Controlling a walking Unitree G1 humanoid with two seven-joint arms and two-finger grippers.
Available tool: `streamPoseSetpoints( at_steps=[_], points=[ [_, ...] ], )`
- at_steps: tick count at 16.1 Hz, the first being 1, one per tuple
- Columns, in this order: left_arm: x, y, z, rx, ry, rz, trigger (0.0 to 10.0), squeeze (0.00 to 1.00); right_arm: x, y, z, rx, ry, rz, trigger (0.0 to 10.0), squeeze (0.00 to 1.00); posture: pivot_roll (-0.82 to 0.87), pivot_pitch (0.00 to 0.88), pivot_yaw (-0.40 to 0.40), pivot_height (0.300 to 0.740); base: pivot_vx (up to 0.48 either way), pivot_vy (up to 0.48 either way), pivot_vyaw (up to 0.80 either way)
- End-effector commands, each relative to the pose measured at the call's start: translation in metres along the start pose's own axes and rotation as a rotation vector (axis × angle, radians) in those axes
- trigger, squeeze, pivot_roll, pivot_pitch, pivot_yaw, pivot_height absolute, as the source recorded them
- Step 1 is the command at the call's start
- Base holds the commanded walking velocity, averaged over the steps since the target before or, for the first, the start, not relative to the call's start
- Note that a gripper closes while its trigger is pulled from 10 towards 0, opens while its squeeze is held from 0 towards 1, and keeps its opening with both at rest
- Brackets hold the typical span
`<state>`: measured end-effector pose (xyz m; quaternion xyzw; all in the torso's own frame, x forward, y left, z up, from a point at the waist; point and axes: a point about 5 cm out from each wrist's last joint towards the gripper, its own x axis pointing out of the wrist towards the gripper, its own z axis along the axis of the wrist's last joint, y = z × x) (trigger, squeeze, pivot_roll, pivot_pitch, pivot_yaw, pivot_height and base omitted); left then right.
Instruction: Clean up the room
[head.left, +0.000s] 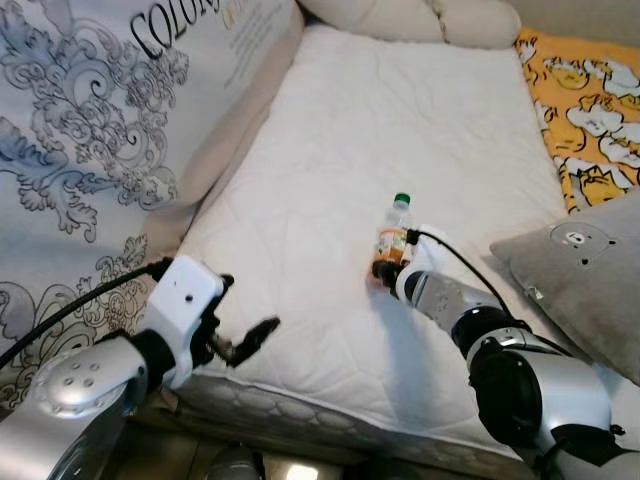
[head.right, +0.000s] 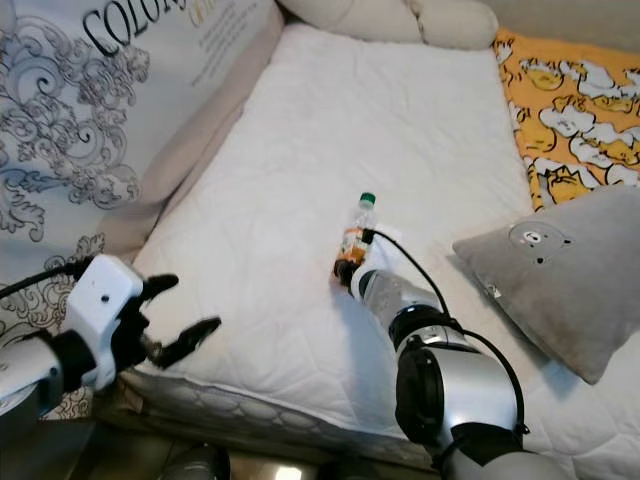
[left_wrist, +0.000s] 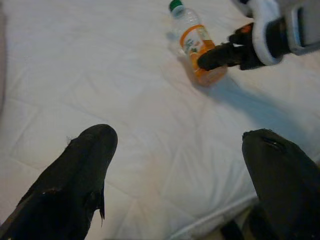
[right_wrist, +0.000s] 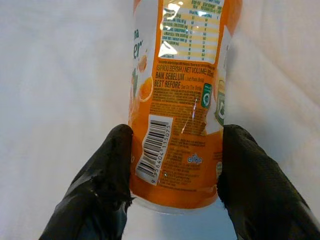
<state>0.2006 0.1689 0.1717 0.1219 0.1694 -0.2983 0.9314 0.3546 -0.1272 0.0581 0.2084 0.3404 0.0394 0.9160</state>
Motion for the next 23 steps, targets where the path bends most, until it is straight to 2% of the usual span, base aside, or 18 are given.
streamPoseSetpoints(
  at_steps=[1,2,3,4,7,8,9,10,11,12,13,14,15,17,19,23],
  points=[
    [0.004,0.004,0.001,0.003,-0.012,0.043,10.0,0.0,-0.003,-0.006,0.009,0.023,-0.042,0.025,0.0,0.0,0.15,0.0,-0.056,0.74,0.0,0.0,0.0],
    [0.006,0.006,0.001,0.0,-0.016,0.06,10.0,0.0,-0.003,-0.007,0.01,0.025,-0.048,0.036,0.0,0.0,0.14,0.0,-0.054,0.74,0.0,0.0,0.0],
    [0.015,0.014,0.001,-0.032,-0.041,0.151,10.0,0.0,-0.008,-0.014,0.018,0.012,-0.097,0.079,0.0,0.0,0.11,0.0,-0.037,0.74,0.0,0.0,0.0],
    [0.018,0.017,0.0,-0.037,-0.046,0.178,10.0,0.0,-0.009,-0.017,0.019,0.004,-0.118,0.088,0.0,0.0,0.09,0.0,-0.025,0.74,0.0,0.0,0.0],
    [0.039,0.019,0.002,-0.032,-0.076,0.216,10.0,0.0,-0.036,-0.029,0.021,-0.091,-0.26,0.121,0.0,0.0,0.04,0.0,0.002,0.74,0.0,0.0,0.0],
    [0.048,0.02,0.004,-0.031,-0.092,0.228,10.0,0.0,-0.057,-0.033,0.021,-0.11,-0.342,0.127,2.1,0.0,0.02,0.0,0.016,0.74,0.0,0.0,0.0],
    [0.056,0.02,0.004,-0.033,-0.106,0.241,10.0,0.0,-0.075,-0.035,0.021,-0.108,-0.396,0.134,7.5,0.0,0.01,0.0,0.026,0.74,0.0,0.0,0.0],
    [0.058,0.02,0.004,-0.034,-0.111,0.246,10.0,0.0,-0.081,-0.036,0.02,-0.104,-0.41,0.136,7.5,0.0,0.01,0.0,0.028,0.74,0.0,0.0,0.0],
    [0.062,0.019,0.002,-0.043,-0.12,0.262,10.0,0.0,-0.094,-0.036,0.016,-0.112,-0.436,0.127,10.0,0.0,0.0,0.0,0.034,0.74,0.0,0.0,0.0],
    [0.064,0.016,-0.002,-0.055,-0.127,0.275,10.0,0.0,-0.108,-0.03,0.009,-0.133,-0.462,0.153,10.0,0.0,-0.01,0.0,0.034,0.74,0.0,0.0,0.0],
    [0.064,0.016,-0.002,-0.057,-0.128,0.277,10.0,0.0,-0.11,-0.029,0.009,-0.136,-0.464,0.158,10.0,0.0,-0.01,0.0,0.034,0.74,0.0,0.0,0.0],
    [0.064,0.016,-0.008,-0.088,-0.131,0.32,10.0,0.0,-0.123,-0.013,-0.004,-0.193,-0.451,0.234,10.0,0.0,-0.02,0.0,0.03,0.74,0.0,0.0,0.0],
    [0.062,0.016,-0.009,-0.106,-0.142,0.34,10.0,0.0,-0.13,-0.005,-0.012,-0.218,-0.441,0.262,10.0,0.0,-0.02,0.0,0.028,0.74,0.0,0.0,0.61],
    [0.059,0.015,-0.009,-0.109,-0.159,0.363,10.0,0.0,-0.139,-0.001,-0.017,-0.206,-0.438,0.286,10.0,0.0,-0.01,0.0,0.019,0.74,0.0,0.0,0.8],
    [0.052,0.014,-0.014,-0.126,-0.156,0.392,10.0,0.0,-0.146,-0.008,-0.022,-0.207,-0.431,0.255,10.0,0.0,0.0,0.0,0.012,0.74,0.0,0.0,0.8],
    [0.047,0.011,-0.017,-0.109,-0.146,0.394,10.0,0.0,-0.147,-0.007,-0.032,-0.236,-0.381,0.272,10.0,0.0,0.02,0.0,0.011,0.74,0.0,0.0,0.8]
  ],
)
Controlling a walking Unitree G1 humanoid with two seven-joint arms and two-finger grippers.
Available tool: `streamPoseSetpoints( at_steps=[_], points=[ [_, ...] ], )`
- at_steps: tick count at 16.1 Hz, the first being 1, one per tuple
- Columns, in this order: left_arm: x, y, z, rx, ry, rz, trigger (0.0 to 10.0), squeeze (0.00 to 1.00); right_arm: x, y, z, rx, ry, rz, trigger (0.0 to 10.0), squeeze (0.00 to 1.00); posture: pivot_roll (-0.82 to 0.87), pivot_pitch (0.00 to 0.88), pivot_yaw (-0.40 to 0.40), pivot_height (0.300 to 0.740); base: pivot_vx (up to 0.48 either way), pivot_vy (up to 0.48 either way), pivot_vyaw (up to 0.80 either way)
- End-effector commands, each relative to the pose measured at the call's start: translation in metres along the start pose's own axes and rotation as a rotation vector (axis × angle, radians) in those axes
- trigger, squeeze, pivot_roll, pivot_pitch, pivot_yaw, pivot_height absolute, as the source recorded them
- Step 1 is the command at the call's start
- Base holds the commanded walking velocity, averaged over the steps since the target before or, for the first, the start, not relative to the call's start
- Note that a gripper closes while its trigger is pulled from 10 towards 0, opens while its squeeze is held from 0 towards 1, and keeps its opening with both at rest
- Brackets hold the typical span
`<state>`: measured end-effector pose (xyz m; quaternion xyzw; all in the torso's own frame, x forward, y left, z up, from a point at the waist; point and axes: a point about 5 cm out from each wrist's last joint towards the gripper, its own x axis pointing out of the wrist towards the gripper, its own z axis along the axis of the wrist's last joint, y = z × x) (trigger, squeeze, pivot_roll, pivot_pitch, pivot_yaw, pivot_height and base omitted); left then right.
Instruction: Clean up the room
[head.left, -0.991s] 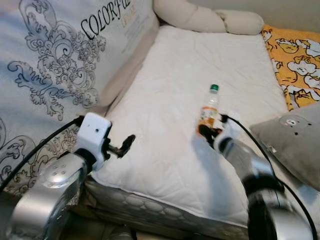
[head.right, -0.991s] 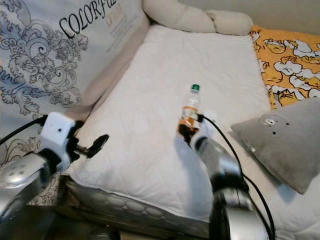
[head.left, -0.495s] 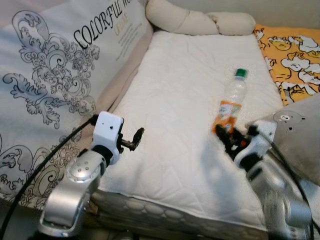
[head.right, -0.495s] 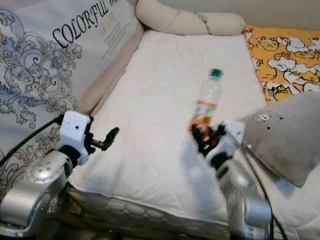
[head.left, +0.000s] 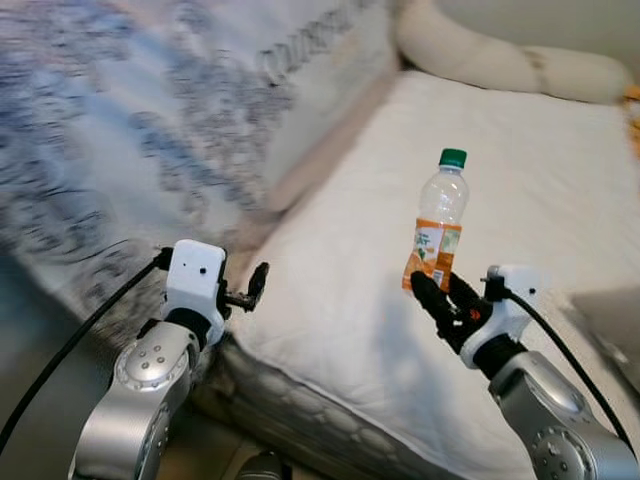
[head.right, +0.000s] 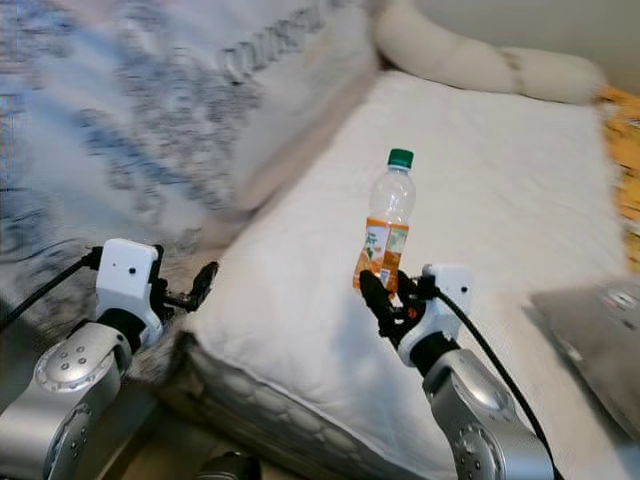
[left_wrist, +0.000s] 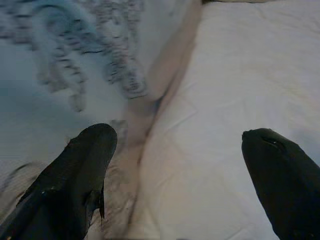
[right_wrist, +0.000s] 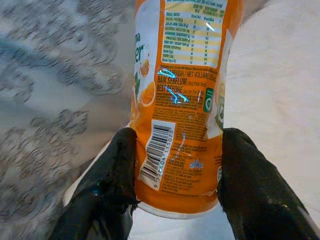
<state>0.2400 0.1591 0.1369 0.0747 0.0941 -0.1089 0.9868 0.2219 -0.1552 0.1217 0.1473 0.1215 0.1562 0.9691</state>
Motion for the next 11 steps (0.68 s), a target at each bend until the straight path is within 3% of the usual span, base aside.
streamPoseSetpoints(
  at_steps=[1,11],
  points=[
    [-0.002,0.0,0.001,0.021,-0.007,0.006,10.0,0.0,-0.001,0.005,-0.004,-0.002,0.026,0.025,10.0,0.0,0.03,0.0,0.009,0.74,0.0,0.0,0.8],
    [-0.007,0.002,-0.003,0.022,0.018,0.021,10.0,0.0,-0.004,0.001,-0.017,-0.015,0.089,0.041,10.0,0.0,0.04,0.0,0.012,0.74,0.0,0.0,0.8]
  ],
)
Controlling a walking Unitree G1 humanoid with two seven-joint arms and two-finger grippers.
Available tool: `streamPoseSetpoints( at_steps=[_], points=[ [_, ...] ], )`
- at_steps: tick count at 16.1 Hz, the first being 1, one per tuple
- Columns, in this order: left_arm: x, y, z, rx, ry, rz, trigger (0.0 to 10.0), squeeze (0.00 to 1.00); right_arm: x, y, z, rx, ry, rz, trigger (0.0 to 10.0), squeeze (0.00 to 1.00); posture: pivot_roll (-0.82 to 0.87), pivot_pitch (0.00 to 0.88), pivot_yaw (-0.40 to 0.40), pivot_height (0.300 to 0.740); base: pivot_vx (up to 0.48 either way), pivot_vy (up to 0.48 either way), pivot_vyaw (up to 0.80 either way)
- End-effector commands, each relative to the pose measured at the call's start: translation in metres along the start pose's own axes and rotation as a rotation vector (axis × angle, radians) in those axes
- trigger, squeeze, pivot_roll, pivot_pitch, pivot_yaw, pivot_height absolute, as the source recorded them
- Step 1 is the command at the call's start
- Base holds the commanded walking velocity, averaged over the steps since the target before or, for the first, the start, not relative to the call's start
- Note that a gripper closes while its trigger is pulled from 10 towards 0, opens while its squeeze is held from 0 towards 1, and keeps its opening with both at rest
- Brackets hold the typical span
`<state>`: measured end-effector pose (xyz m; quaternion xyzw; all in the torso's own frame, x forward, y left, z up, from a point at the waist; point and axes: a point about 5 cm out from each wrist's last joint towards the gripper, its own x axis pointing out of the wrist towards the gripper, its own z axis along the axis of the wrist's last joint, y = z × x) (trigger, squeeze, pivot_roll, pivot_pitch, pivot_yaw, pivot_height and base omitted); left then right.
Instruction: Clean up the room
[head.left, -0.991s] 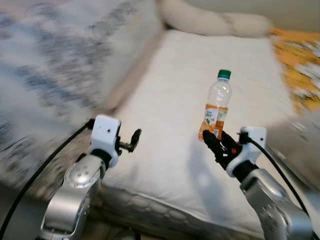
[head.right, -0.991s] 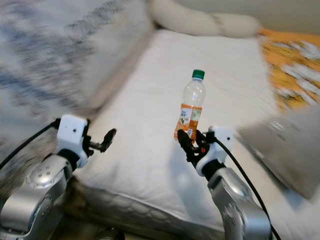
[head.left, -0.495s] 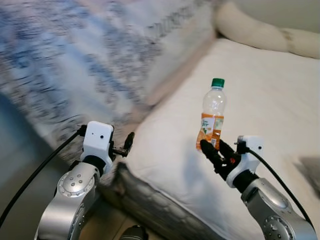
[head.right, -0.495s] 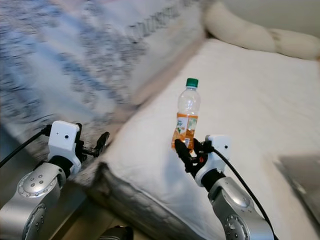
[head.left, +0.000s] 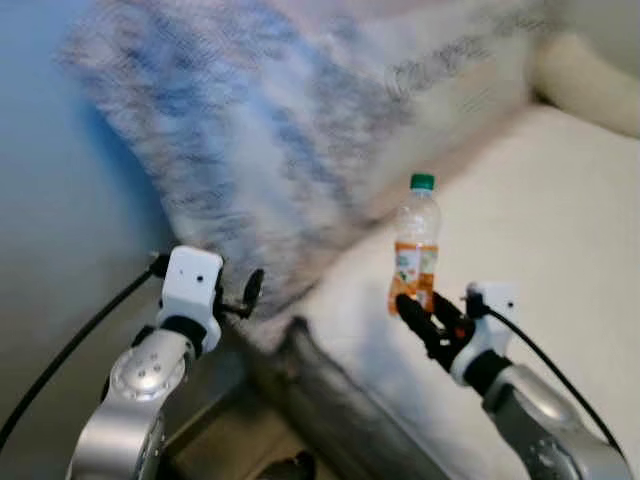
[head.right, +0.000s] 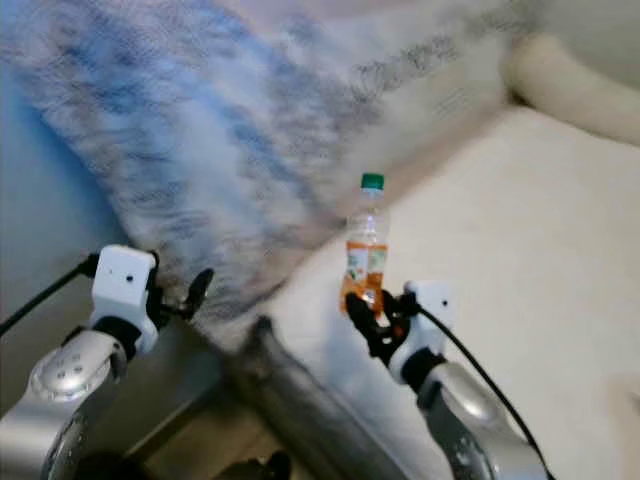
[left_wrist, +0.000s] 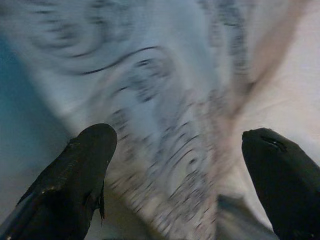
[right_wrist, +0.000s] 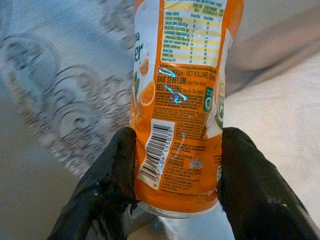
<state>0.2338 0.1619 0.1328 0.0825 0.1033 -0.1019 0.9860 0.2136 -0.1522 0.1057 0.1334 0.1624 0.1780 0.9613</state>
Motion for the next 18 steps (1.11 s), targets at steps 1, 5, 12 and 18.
streamPoseSetpoints(
  at_steps=[1,5,12,18],
  points=[
    [-0.001,0.001,0.002,0.009,0.002,0.007,10.0,0.0,0.0,0.001,0.0,0.003,0.001,0.013,10.0,0.0,0.04,0.0,0.01,0.74,0.0,0.0,0.8],
    [-0.001,0.003,0.002,0.008,0.009,0.016,10.0,0.0,0.003,0.003,-0.003,-0.001,0.022,0.046,10.0,0.0,0.06,0.0,0.0,0.74,0.0,0.0,0.8],
    [-0.007,0.007,-0.006,-0.002,0.031,0.073,10.0,0.0,-0.004,-0.004,-0.01,-0.055,0.107,0.163,10.0,0.0,0.07,0.0,-0.01,0.74,0.0,0.0,0.8],
    [-0.007,0.006,-0.004,0.068,-0.028,0.146,10.0,0.0,0.001,-0.004,-0.015,-0.109,0.155,0.228,10.0,0.0,0.08,0.0,-0.028,0.74,0.0,0.0,0.8]
  ],
)
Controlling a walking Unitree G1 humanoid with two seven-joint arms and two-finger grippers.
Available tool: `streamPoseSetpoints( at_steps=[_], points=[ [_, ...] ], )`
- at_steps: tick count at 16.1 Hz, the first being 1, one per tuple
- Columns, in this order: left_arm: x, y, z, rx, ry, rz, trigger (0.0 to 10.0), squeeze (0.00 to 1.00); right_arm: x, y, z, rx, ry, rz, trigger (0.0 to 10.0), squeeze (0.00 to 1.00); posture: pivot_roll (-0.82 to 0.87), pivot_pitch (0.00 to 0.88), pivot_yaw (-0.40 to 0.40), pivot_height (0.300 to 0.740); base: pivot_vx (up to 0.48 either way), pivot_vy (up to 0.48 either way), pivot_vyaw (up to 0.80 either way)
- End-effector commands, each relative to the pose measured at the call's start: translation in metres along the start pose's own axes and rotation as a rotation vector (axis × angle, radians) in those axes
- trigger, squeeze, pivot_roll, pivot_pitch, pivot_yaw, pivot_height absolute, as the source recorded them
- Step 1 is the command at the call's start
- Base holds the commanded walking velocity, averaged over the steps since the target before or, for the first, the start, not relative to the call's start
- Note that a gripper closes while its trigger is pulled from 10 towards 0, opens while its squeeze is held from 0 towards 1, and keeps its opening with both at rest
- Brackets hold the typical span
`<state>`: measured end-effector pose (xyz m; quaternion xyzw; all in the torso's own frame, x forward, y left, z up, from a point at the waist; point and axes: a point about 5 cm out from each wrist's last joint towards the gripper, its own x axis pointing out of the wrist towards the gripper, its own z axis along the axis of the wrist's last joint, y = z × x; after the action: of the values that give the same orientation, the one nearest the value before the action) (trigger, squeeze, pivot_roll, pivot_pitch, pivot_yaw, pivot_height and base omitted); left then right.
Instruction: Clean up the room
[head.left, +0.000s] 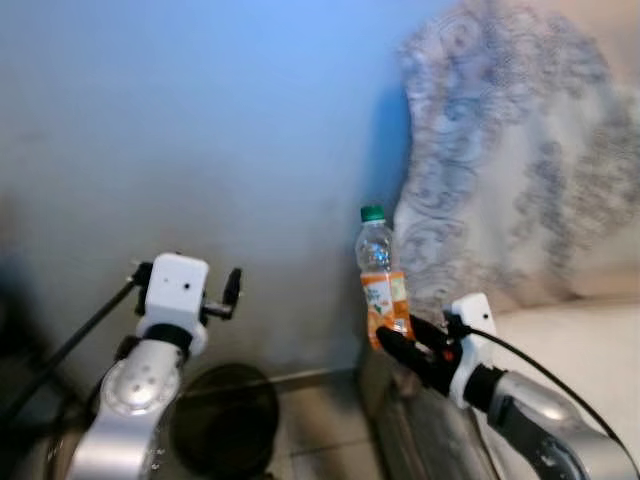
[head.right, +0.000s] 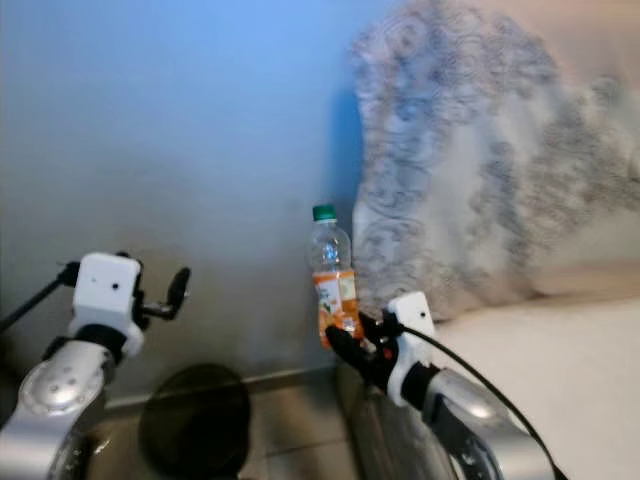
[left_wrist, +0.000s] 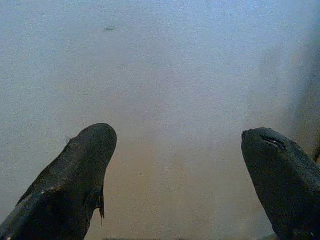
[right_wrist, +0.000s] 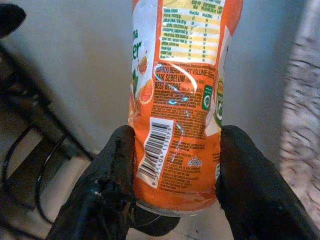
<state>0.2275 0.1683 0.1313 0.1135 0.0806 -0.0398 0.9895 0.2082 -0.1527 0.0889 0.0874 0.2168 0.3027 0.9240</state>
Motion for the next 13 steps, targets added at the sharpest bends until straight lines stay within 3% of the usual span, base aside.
streamPoseSetpoints(
  at_steps=[1,3,9,13],
  points=[
    [0.0,0.003,-0.001,0.014,-0.002,0.025,10.0,0.0,0.003,-0.001,0.003,-0.014,-0.007,0.004,10.0,0.0,0.08,0.0,-0.029,0.74,0.0,0.0,0.8],
    [0.002,0.005,-0.002,0.022,0.004,0.037,10.0,0.0,0.005,-0.005,0.002,-0.017,0.002,-0.007,10.0,0.0,0.08,0.0,-0.031,0.74,0.0,0.0,0.8],
    [0.002,-0.004,-0.003,-0.016,0.018,-0.063,10.0,0.0,0.01,-0.009,-0.001,-0.027,0.028,-0.032,10.0,0.0,0.09,0.0,-0.048,0.74,0.0,0.0,0.8],
    [0.003,-0.002,-0.003,-0.02,0.025,-0.083,10.0,0.0,0.013,-0.01,0.0,0.012,0.016,-0.064,10.0,0.0,0.1,0.0,-0.051,0.74,0.131,0.0,0.0]
  ],
)
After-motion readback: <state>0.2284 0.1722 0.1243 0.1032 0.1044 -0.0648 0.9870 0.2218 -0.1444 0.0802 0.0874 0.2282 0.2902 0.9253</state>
